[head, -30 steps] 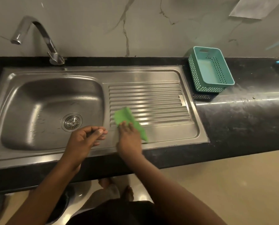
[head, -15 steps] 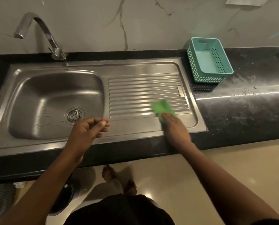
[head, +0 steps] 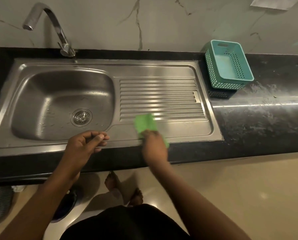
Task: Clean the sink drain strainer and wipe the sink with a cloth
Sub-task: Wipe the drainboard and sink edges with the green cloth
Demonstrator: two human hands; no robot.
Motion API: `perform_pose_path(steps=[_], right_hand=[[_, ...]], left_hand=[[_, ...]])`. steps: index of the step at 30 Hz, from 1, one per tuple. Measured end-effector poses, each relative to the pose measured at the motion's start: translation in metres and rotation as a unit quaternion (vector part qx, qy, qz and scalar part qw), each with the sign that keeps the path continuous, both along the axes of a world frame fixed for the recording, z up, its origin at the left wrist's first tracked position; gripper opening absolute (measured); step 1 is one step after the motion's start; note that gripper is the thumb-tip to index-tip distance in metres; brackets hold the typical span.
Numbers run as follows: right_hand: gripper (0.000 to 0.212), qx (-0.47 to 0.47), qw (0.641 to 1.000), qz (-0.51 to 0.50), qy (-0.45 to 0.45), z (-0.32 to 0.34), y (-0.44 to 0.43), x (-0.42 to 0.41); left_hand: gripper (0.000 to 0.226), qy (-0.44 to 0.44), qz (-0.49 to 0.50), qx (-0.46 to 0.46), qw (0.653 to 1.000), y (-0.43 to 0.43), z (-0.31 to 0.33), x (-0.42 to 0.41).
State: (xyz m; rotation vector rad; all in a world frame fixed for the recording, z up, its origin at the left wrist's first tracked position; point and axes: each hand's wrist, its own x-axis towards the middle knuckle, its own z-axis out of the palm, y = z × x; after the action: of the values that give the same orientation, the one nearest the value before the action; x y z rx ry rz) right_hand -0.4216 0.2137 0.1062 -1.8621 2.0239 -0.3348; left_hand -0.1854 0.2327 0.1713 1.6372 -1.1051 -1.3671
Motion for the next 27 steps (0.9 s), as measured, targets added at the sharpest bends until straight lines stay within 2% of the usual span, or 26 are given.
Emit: perform_pose_path(steps=[4, 7, 9, 14, 17, 19, 21, 24, 27], right_hand=[[0.024, 0.016, 0.991, 0.135, -0.019, 0.002, -0.003, 0.076], [0.043, 0.028, 0.979, 0.202, -0.016, 0.005, -0.006, 0.053], [0.048, 0.039, 0.972, 0.233, -0.010, 0.009, -0.007, 0.011], [0.036, 0.071, 0.985, 0.148, 0.052, 0.029, -0.010, -0.134], [0.033, 0.072, 0.988, 0.126, 0.057, 0.036, -0.013, -0.167], [0.033, 0.088, 0.987, 0.124, 0.053, 0.033, -0.019, -0.156], [0.034, 0.093, 0.986, 0.136, 0.040, 0.032, -0.024, -0.134], [0.033, 0.099, 0.974, 0.205, 0.006, 0.030, -0.029, -0.076], [0.033, 0.124, 0.947, 0.297, -0.022, 0.026, -0.043, 0.001]], left_hand=[[0.018, 0.006, 0.004, -0.015, 1.000, -0.010, 0.010, -0.009], [0.017, 0.007, 0.017, -0.030, 0.999, -0.017, 0.014, -0.005], [0.017, 0.004, 0.028, -0.044, 0.999, -0.019, 0.014, 0.009], [0.016, -0.007, 0.089, -0.060, 0.994, -0.019, 0.005, 0.061], [0.017, -0.005, 0.111, -0.058, 0.992, -0.016, 0.001, 0.086], [0.023, 0.000, 0.124, -0.055, 0.991, -0.014, 0.000, 0.100], [0.019, 0.004, 0.135, -0.053, 0.989, -0.013, -0.002, 0.109], [0.014, 0.015, 0.168, -0.051, 0.984, -0.011, -0.005, 0.128], [0.015, 0.018, 0.194, -0.039, 0.980, -0.012, -0.003, 0.149]])
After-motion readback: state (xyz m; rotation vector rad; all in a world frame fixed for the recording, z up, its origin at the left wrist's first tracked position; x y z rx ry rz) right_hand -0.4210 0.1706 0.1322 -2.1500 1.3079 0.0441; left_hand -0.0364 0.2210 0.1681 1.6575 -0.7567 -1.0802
